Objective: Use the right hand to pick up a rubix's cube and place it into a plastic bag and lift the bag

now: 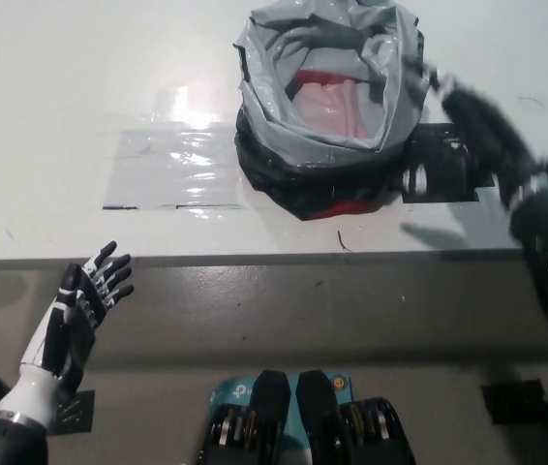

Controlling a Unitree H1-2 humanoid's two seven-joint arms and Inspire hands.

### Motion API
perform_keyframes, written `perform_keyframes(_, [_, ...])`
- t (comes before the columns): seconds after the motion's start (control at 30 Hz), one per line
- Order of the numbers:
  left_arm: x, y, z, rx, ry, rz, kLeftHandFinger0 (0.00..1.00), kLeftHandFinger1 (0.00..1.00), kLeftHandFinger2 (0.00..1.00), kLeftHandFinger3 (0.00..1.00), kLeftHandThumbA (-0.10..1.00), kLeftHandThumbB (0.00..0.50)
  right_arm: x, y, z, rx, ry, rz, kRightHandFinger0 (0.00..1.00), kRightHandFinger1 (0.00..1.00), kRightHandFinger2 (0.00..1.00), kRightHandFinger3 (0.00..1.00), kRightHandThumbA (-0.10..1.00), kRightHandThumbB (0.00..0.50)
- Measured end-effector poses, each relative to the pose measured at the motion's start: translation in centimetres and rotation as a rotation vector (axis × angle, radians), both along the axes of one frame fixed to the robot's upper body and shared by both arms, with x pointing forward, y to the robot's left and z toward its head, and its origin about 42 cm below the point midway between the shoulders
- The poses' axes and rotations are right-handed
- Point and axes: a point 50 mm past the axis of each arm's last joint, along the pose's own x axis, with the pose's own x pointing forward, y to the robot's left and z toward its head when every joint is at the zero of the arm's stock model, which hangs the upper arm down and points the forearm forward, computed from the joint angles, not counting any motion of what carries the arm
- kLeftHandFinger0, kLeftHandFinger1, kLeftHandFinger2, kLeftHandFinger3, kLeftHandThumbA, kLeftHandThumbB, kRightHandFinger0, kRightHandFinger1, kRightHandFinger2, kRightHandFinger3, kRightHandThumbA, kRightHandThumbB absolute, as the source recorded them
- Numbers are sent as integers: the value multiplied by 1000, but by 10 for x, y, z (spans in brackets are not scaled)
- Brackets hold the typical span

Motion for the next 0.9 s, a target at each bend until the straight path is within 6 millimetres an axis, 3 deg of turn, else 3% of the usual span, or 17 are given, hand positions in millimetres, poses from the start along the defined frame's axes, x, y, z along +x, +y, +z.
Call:
perform_keyframes(0.07, [4,0,2,3,-6,-3,1000,1000,1000,1000,1000,354,-28,1,-27,43,8,16,1000,1000,1000,1000,1000,222])
perform_keyframes(0.2, [9,0,8,10,-23,-11,1000,1000,1000,1000,1000,347,-66,5,-61,112,16,33,1000,1000,1000,1000,1000,201])
perform_keyframes(0.27, [12,-1,11,12,-31,-14,1000,1000,1000,1000,1000,328,-80,8,-79,141,33,29,1000,1000,1000,1000,1000,177])
perform_keyframes(0.4, [16,-3,15,14,-44,-21,1000,1000,1000,1000,1000,334,-97,13,-101,182,35,16,1000,1000,1000,1000,1000,186])
perform_keyframes(0.5, [18,-5,18,14,-51,-27,1000,1000,1000,1000,1000,339,-101,17,-106,208,11,15,1000,1000,1000,1000,1000,189])
perform_keyframes(0.6, [21,-7,21,16,-60,-36,1000,1000,1000,1000,1000,385,-99,19,-110,229,-17,13,1000,1000,1000,1000,1000,193])
perform_keyframes(0.8, [23,-5,24,33,-65,-55,1000,1000,1000,1000,1000,367,-96,18,-116,279,-82,-1,1000,1000,1000,1000,1000,174])
perform_keyframes(0.9, [23,-4,25,40,-69,-63,1000,1000,1000,1000,1000,368,-97,18,-116,300,-116,-3,1000,1000,1000,1000,853,139])
